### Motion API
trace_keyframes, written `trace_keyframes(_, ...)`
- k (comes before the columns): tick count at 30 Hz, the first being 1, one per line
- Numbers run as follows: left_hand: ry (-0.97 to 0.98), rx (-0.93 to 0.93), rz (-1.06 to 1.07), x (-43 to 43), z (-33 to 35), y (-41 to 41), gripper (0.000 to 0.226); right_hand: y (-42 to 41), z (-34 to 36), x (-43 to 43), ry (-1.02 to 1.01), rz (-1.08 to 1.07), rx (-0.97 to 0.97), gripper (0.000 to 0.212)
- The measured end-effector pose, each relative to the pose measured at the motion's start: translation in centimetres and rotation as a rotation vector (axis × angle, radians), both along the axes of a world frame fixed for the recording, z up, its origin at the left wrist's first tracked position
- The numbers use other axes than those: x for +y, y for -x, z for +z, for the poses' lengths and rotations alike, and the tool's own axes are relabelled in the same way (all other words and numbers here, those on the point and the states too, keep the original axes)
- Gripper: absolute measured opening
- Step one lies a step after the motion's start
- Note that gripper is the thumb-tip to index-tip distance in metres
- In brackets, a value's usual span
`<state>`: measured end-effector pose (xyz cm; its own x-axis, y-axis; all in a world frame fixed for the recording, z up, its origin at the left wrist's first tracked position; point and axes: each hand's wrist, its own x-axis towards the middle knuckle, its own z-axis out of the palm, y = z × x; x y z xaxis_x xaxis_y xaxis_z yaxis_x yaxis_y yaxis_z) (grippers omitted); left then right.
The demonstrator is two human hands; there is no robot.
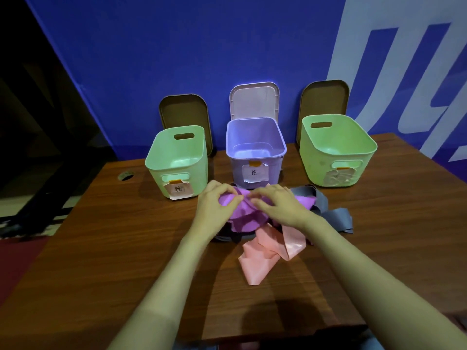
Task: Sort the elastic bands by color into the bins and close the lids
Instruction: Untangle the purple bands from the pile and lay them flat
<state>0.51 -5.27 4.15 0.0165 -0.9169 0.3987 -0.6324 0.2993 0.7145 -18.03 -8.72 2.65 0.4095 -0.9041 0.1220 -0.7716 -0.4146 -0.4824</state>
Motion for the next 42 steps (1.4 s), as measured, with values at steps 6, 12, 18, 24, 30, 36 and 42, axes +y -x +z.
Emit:
trace_keyframes(6, -0.034, -0.103, -0.022, -0.1, -0.5, -0.9, 0.007, 0.2, -0.9, -0.5, 0.068, 0.015, 0.253, 0.046)
trace_keyframes(12, -0.076, 0.172, 0.132, 0.5, 0.2, -1.2, 0.01, 1.4, -1.1, -1.7, 0.156, -0.217, -0.016, 0.017)
trace_keyframes(18, -0.4, 0.061, 0.113, 0.1, 0.4, -1.3, 0.042, 2.2, -0.4, -1.6, 0.158, -0.159, 0.264, 0.038)
trace_keyframes(24, -0.287, -0.161, 0.216, -0.4, -0.6, -1.8, 0.005, 2.3, -0.7, -2.2, 0.431, -0.442, 0.048, 0.015)
trace_keyframes(30, -0.241, 0.314, 0.206, -0.1, 0.7, -1.1, 0.013, 2.6, -0.5, -2.7, 0.101, -0.593, 0.265, 0.027)
trace_keyframes(36, -0.216, 0.571, -0.016, -0.2, 2.3, 0.5, 0.016, -0.7, 1.0, 0.9, -0.179, 0.025, -0.498, 0.016)
trace_keyframes(42, -0.111, 0.518, 0.061, -0.5, 3.0, -1.1, 0.019, -1.5, 2.7, 1.8, -0.322, 0.08, -0.652, 0.026)
